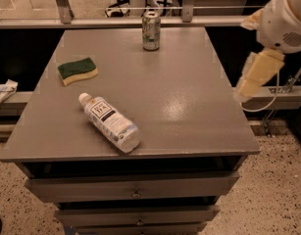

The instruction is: Move 7up can near blue plastic bottle

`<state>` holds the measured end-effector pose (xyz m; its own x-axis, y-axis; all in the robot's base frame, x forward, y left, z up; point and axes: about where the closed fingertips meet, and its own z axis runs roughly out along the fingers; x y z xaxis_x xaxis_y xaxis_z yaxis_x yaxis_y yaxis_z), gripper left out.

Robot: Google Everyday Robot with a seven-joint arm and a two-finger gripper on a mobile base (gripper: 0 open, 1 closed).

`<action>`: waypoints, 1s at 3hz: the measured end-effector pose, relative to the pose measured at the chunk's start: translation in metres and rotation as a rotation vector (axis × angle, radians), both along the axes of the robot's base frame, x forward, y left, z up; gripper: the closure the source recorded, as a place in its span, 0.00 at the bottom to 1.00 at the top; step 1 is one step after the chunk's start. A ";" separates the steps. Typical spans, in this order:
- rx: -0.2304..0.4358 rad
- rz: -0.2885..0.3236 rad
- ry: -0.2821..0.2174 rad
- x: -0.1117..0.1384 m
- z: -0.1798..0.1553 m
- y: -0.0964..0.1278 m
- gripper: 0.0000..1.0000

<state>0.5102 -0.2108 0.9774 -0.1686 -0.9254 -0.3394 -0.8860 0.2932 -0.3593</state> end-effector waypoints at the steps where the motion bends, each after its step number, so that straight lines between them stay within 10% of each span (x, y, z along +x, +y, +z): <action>1: 0.084 0.011 -0.076 0.059 -0.003 0.007 0.00; 3: 0.253 -0.028 -0.185 0.168 -0.012 0.027 0.00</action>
Offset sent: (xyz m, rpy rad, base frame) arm 0.1946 0.0215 -0.0110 0.2877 -0.2211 -0.0357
